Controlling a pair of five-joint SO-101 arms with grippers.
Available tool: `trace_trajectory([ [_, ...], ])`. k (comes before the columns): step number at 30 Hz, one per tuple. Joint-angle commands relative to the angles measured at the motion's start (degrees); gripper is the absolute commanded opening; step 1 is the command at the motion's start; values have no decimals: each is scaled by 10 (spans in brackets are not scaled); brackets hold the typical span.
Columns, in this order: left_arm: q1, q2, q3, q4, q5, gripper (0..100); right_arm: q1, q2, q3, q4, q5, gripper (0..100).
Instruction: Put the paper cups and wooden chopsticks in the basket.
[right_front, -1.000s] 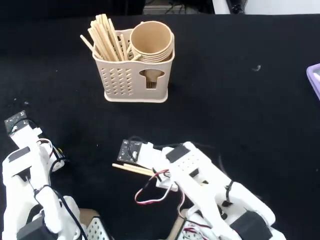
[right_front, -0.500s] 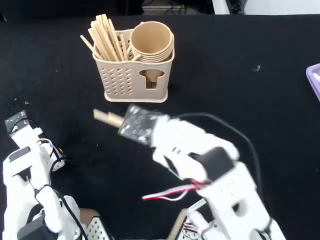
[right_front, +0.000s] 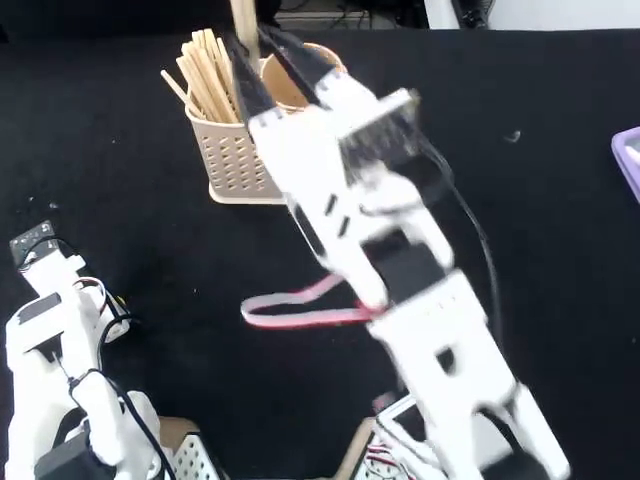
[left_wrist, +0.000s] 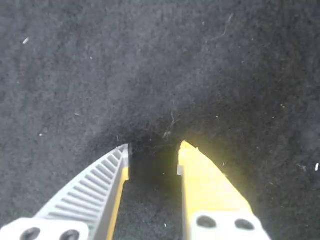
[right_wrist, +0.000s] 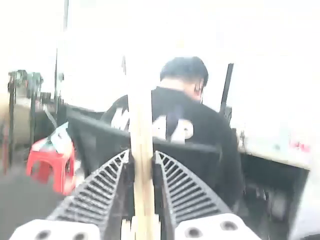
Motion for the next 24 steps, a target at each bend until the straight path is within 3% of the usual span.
trace_trajectory([
  [1,1,1,-3,-19,-4,164,5,121,-124,-26,-8,11],
  [10,1,1,-3,-19,-4,164,-16,342,-340,80,-9,11],
  [20,1,1,-3,-19,-4,164,11,473,-349,98,-9,14],
  [24,1,1,-3,-19,-4,164,11,456,-362,163,-9,115],
])
